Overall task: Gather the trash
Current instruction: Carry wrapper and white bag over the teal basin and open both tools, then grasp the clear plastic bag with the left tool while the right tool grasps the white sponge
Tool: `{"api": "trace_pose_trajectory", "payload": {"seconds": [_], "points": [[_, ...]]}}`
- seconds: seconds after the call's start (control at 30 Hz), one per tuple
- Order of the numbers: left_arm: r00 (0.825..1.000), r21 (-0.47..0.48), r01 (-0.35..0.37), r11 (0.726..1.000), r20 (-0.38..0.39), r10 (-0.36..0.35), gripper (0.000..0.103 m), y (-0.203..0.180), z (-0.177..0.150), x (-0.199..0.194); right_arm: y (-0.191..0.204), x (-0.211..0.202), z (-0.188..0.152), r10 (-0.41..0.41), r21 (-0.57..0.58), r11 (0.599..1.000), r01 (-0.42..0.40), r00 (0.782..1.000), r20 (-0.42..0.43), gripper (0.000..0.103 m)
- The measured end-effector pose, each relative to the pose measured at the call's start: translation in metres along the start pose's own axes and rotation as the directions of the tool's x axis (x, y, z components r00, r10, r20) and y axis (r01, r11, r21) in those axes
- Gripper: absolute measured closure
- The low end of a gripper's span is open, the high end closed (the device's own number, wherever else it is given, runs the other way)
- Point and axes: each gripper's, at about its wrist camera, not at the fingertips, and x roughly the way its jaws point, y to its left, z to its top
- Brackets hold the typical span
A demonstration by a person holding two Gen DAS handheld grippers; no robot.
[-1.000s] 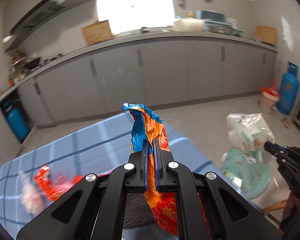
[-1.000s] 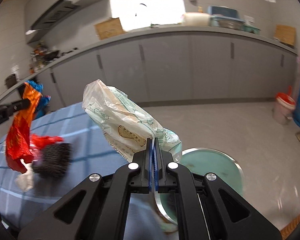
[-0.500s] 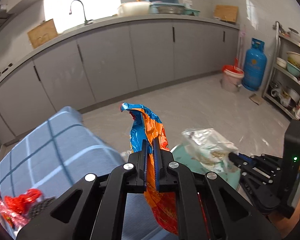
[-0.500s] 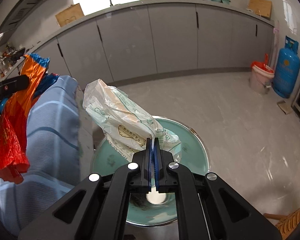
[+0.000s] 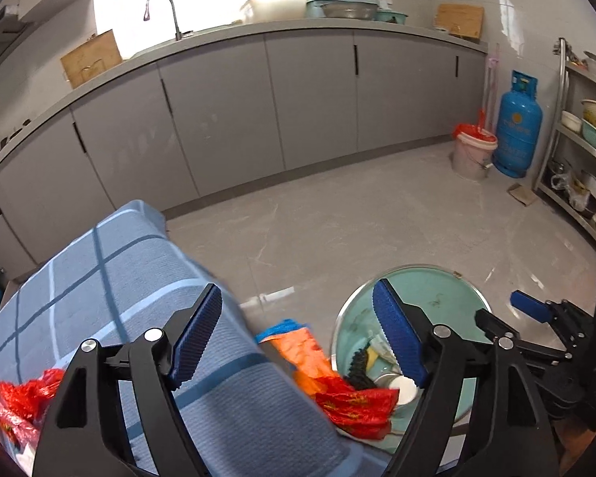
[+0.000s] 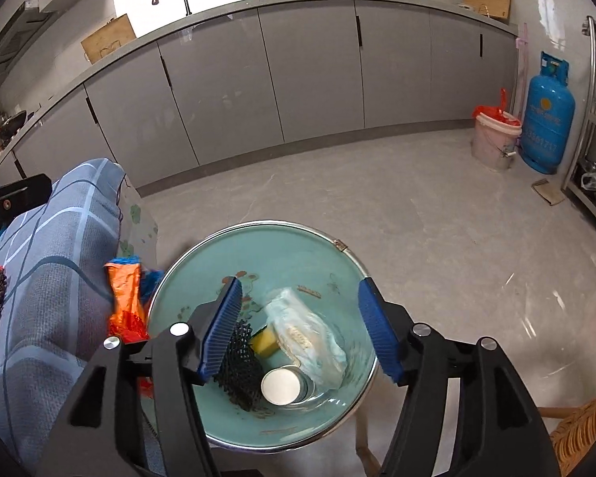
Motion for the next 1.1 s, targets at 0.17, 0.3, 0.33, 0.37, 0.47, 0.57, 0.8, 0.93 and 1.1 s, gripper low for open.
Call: {"api": "trace_pose_trajectory", "payload": {"seconds": [0.17, 0.3, 0.33, 0.37, 0.47, 0.57, 0.8, 0.93, 1.1], "points": [[0.999, -0.019, -0.031, 0.999, 0.012, 0.031, 0.018, 0.016, -0.003, -0.015, 0.012, -0.008, -0.001, 0.014, -0.013, 1.000, -0.014, 1.000, 0.005, 0.036], [0.999, -0.024, -0.040, 0.999, 0.015, 0.041, 0.018, 0.023, -0.008, -0.028, 0.026, -0.013, 0.001, 0.032, -0.032, 0.999, -0.031, 0.999, 0.006, 0.035], [0.999, -0.023, -0.046, 0.999, 0.019, 0.046, 0.018, 0.024, -0.010, -0.032, 0.028, -0.014, 0.001, 0.038, -0.036, 0.999, -0.038, 0.999, 0.007, 0.035], [0.998, -0.023, -0.051, 0.998, 0.021, 0.051, 0.018, 0.026, -0.011, -0.036, 0.033, -0.015, 0.001, 0.044, -0.041, 0.998, -0.044, 0.999, 0.008, 0.035], [0.998, -0.032, -0.061, 0.998, 0.030, 0.062, 0.018, 0.033, -0.015, -0.048, 0.050, -0.022, 0.002, 0.070, -0.067, 0.995, -0.069, 0.997, 0.015, 0.035], [0.996, -0.050, -0.081, 0.995, 0.043, 0.084, 0.017, 0.046, -0.022, -0.065, 0.068, -0.030, 0.001, 0.097, -0.097, 0.991, -0.095, 0.995, 0.017, 0.035], [0.990, -0.102, -0.128, 0.986, 0.053, 0.134, 0.016, 0.086, -0.038, -0.098, 0.116, -0.042, -0.007, 0.162, -0.170, 0.973, -0.159, 0.987, 0.006, 0.034], [0.986, -0.135, -0.153, 0.979, 0.047, 0.161, 0.016, 0.106, -0.049, -0.111, 0.140, -0.051, -0.009, 0.189, -0.207, 0.961, -0.185, 0.982, 0.001, 0.034], [0.974, -0.175, -0.209, 0.962, 0.046, 0.220, 0.016, 0.137, -0.067, -0.132, 0.168, -0.064, -0.014, 0.224, -0.246, 0.945, -0.217, 0.975, 0.001, 0.029]]}}
